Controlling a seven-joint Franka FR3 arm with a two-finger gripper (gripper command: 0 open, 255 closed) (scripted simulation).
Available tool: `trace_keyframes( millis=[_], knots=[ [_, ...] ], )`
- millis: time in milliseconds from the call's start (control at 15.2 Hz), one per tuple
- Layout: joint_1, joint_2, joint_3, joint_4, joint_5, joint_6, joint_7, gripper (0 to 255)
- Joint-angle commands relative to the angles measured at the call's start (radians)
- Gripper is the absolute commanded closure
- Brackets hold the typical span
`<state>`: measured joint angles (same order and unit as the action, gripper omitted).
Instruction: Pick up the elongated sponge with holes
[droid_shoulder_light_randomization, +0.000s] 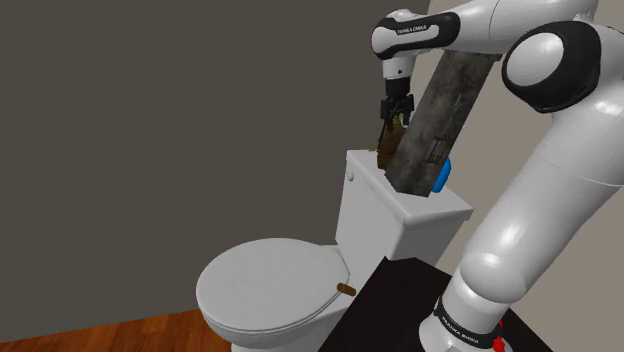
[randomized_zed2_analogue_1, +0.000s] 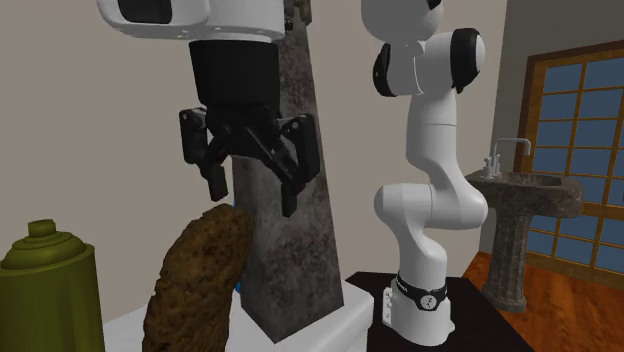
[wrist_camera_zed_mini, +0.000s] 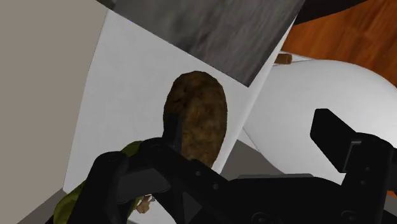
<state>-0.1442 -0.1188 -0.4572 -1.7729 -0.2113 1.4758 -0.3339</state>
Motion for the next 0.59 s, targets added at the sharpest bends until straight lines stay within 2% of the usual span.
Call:
trace_keyframes(
  millis=[0, 528],
  knots=[
    [-0.009, 0.038, -0.014, 0.032, 0.002, -0.006, -0.017, 0],
    [-0.011, 0.029, -0.016, -0.078, -0.002, 0.095, 0.002, 0]
  ],
)
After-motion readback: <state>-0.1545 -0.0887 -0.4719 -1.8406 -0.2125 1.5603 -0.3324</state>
